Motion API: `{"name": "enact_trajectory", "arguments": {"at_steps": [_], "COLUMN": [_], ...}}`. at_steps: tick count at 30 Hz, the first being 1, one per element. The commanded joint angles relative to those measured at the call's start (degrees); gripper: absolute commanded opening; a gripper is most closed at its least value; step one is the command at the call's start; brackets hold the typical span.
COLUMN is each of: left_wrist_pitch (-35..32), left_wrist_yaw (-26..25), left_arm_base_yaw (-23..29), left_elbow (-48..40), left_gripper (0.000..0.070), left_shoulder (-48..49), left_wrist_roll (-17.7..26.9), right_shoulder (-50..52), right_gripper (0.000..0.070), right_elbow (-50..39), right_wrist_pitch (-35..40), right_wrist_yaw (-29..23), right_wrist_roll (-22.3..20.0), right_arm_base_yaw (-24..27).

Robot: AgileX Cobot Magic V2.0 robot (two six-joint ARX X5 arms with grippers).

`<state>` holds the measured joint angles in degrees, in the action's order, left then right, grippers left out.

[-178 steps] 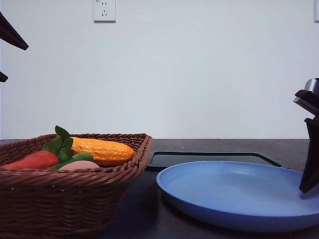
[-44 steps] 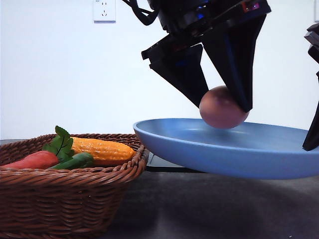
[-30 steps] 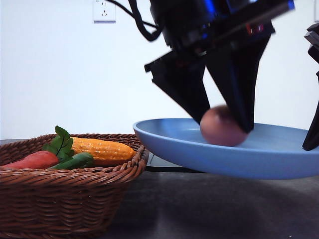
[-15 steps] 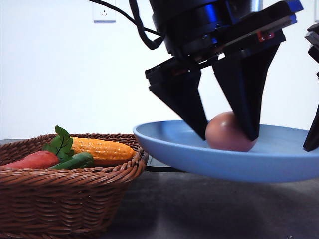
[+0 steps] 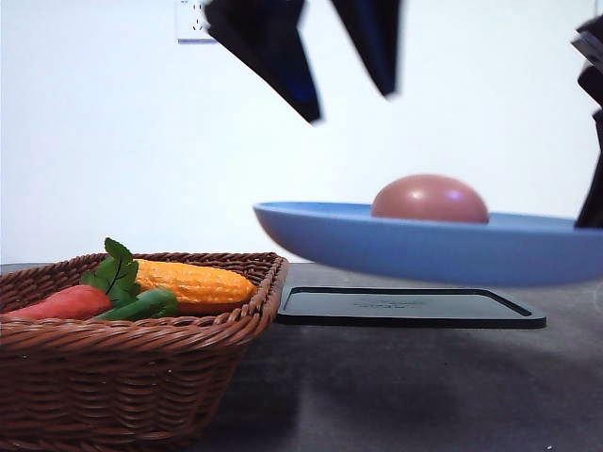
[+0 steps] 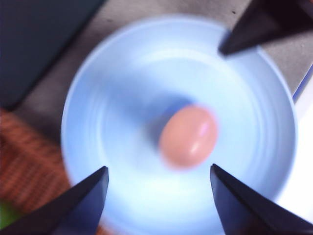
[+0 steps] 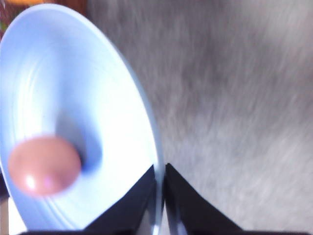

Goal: Transfer egg from basket to plate and serve

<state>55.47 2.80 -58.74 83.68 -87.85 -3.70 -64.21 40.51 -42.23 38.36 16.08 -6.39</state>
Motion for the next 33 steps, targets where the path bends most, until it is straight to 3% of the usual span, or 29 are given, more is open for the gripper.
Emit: {"name": "enact_trajectory", "arguments": {"at_steps": [1, 19, 28, 33], "left_wrist_pitch": [0.98, 6.45, 6.36, 6.43], "left_wrist_yaw": [0.84, 1.44, 2.04, 2.04], "left_arm_base_yaw": [0.23, 8.99, 9.35, 9.35], "left_elbow": [1.09, 1.09, 1.09, 1.09], "left_gripper": [0.0426, 0.0426, 0.0426, 0.0426], "left_shoulder": [1.45, 25.95, 29.82, 29.81], "left_wrist_roll": [1.47, 1.90, 1.52, 1.28], "right_shoulder": [-2.38, -38.54, -54.35, -58.48], "right_gripper": [0.0000, 0.0000, 0.0000, 0.0000], "right_elbow": [2.75, 33.87, 48.12, 51.75], "right_wrist_pitch": [-0.73, -1.71, -0.52, -0.33], "right_wrist_yaw": [0.38, -0.91, -0.91, -0.91], "right_wrist_roll": [-1.98, -5.64, -4.59, -4.31], "right_arm_base_yaw": [0.34, 6.52, 6.94, 6.94]}}
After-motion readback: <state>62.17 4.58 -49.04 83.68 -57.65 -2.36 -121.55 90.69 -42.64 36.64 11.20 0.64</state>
